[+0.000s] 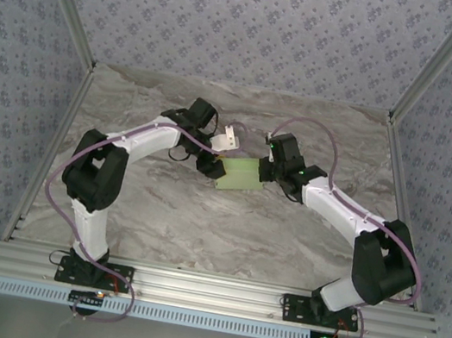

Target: Fold the paper box

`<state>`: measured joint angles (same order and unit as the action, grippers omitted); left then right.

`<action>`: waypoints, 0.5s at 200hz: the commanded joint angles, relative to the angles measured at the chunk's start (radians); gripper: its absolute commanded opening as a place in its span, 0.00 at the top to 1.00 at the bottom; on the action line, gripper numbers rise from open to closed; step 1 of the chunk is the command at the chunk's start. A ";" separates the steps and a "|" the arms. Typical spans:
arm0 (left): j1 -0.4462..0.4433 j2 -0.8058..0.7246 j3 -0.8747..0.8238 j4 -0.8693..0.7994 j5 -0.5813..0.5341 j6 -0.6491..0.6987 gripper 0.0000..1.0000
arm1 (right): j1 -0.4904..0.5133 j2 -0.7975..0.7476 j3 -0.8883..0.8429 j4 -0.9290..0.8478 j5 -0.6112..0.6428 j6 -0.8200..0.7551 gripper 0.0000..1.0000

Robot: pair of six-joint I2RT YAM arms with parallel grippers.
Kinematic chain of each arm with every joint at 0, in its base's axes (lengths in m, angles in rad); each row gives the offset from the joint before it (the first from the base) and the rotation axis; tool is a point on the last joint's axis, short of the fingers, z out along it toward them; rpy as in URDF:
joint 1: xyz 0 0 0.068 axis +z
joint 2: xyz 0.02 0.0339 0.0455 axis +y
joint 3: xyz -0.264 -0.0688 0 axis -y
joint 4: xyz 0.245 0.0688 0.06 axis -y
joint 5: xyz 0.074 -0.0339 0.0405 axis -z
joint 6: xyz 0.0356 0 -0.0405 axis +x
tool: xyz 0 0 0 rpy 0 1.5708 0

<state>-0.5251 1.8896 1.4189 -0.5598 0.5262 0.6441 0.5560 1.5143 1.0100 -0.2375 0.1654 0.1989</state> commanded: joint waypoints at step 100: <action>-0.005 -0.244 -0.180 0.165 -0.146 -0.332 0.37 | 0.033 0.016 0.026 -0.136 0.014 0.017 0.92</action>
<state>-0.5186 1.7103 1.2789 -0.4473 0.4938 0.4423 0.5755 1.5143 1.0260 -0.2726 0.1810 0.2001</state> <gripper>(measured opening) 0.649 0.083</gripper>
